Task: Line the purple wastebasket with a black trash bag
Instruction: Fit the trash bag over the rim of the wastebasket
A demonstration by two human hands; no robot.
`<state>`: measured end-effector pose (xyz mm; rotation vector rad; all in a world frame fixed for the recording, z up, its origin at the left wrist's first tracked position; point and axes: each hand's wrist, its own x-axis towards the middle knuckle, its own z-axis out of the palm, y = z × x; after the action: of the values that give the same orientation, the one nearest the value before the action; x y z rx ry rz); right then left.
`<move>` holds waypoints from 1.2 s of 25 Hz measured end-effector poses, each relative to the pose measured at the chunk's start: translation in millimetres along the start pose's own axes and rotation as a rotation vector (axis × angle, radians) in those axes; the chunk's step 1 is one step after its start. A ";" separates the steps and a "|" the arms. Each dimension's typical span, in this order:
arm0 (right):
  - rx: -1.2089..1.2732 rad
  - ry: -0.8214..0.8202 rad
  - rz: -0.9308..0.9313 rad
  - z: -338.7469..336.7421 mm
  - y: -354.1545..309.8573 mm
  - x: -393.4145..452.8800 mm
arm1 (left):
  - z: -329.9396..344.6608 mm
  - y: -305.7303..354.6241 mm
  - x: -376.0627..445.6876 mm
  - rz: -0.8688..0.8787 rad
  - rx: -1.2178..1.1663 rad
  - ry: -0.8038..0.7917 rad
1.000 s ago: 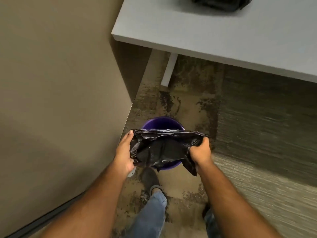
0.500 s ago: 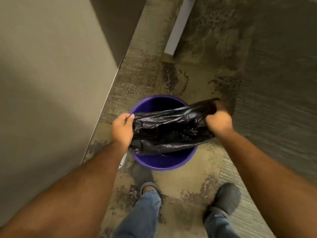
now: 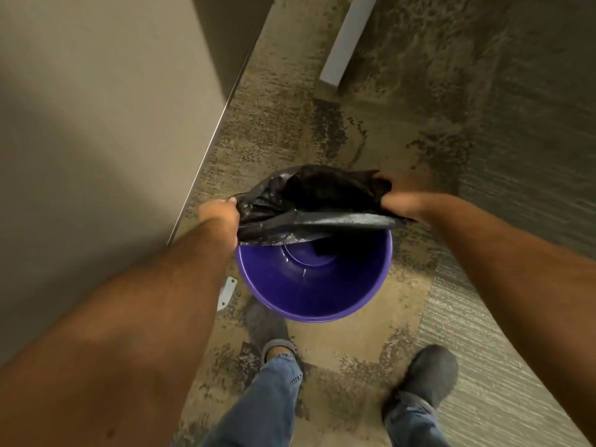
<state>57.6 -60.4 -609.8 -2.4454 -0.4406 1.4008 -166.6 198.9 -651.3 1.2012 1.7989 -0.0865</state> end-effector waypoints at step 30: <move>0.687 0.024 0.295 161.5 77.9 -91.0 | -46.9 -161.0 -80.8 -0.189 -0.175 -0.231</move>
<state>-117.2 -152.3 -647.9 -1.9918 0.3750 1.3321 -312.0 84.2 -632.5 0.8598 1.6740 -0.1658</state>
